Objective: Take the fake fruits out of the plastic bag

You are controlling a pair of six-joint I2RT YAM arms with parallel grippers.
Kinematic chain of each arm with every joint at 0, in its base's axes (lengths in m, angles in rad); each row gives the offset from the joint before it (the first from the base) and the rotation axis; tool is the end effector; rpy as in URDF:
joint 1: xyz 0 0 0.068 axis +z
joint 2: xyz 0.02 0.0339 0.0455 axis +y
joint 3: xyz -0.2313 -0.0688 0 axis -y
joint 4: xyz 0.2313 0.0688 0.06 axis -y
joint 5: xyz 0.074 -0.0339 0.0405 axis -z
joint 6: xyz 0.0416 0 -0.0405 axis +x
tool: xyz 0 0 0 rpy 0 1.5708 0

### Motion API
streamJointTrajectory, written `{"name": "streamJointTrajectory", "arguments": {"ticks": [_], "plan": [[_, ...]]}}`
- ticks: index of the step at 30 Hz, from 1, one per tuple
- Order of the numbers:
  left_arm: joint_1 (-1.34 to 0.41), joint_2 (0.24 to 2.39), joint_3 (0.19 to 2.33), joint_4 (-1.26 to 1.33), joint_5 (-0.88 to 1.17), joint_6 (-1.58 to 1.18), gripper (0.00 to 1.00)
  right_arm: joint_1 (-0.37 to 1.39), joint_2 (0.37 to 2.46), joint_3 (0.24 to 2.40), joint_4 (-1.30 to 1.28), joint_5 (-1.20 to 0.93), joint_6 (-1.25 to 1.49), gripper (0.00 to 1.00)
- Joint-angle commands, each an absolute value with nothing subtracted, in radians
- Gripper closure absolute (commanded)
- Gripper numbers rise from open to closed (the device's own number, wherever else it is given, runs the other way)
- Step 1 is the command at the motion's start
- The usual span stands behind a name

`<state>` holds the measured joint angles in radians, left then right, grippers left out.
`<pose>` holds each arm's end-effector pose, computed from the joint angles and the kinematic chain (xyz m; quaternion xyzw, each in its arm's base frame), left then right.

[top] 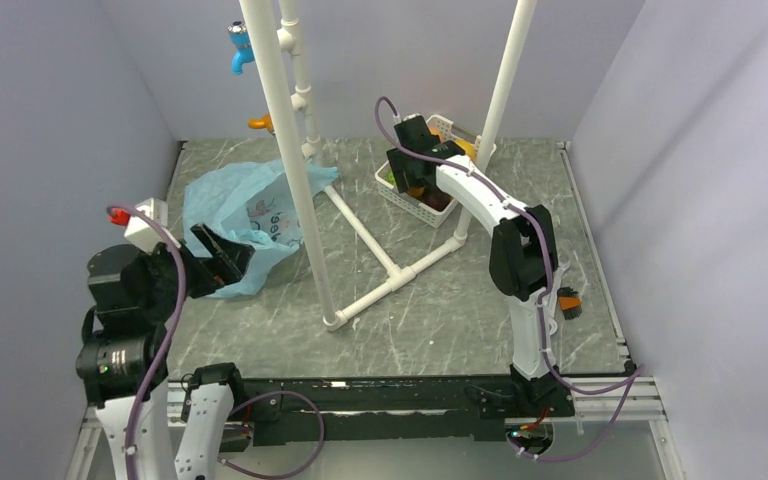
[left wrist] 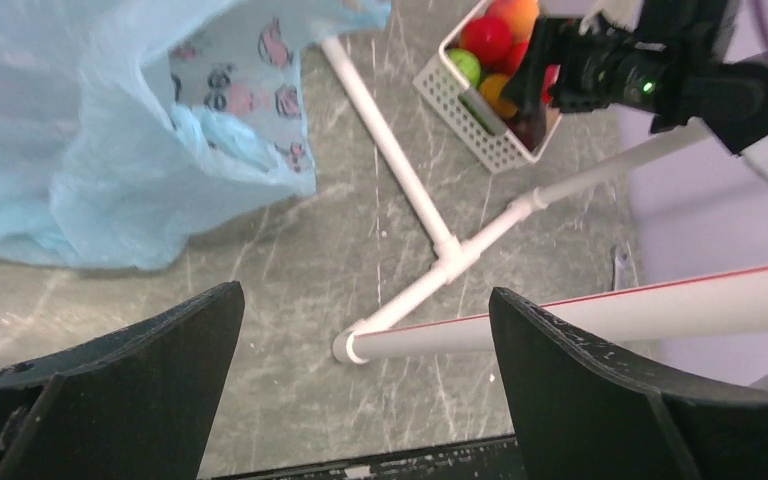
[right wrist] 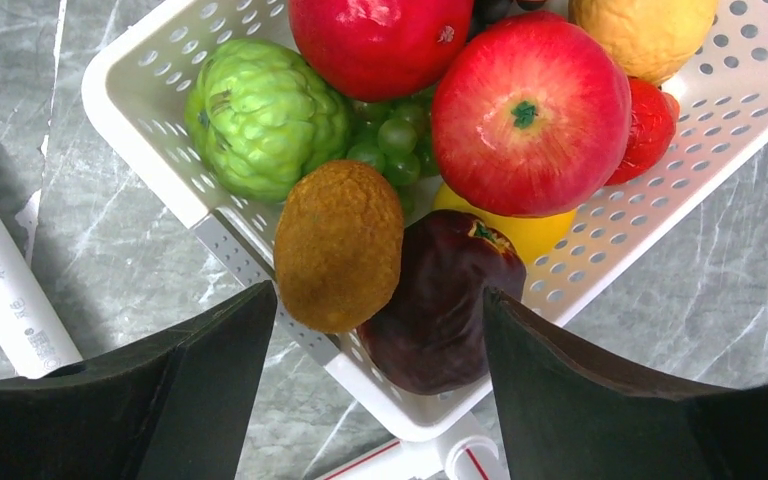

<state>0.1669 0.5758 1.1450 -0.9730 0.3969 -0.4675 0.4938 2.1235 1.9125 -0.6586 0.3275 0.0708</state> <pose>0.0932 -0.0006 0.3705 -0.1520 0.8112 -0.2436 0.5094 0.4055 0.2031 0.2340 -0.1398 0.9177 -0.0526 0.3681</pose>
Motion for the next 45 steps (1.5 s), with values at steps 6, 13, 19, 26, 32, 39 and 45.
{"name": "streamJointTrajectory", "arguments": {"ticks": [6,13,19,26,32,39,45], "plan": [[0.169,0.592,1.446,-1.034,0.265,-0.418,0.01,0.559,1.842,1.825,-0.714,0.2,0.172,0.22],[0.168,0.576,1.519,-0.97,0.282,-0.443,0.01,0.597,1.36,1.409,-0.567,0.014,0.274,0.21],[0.168,0.582,1.618,-0.973,0.286,-0.436,0.01,0.604,1.011,1.252,-0.585,0.068,0.253,0.05],[0.168,0.53,1.675,-0.943,0.238,-0.458,0.01,0.604,0.721,1.262,-0.702,0.137,0.286,0.0],[0.169,0.47,1.571,-0.869,0.222,-0.519,0.01,0.604,0.542,1.299,-0.767,0.171,0.304,0.0],[0.169,0.506,1.6,-0.939,0.196,-0.489,0.01,0.604,0.48,1.384,-0.853,0.329,0.306,0.0],[0.168,0.502,1.564,-0.96,0.151,-0.482,0.01,0.604,0.453,1.392,-0.847,0.402,0.28,0.0]]}}
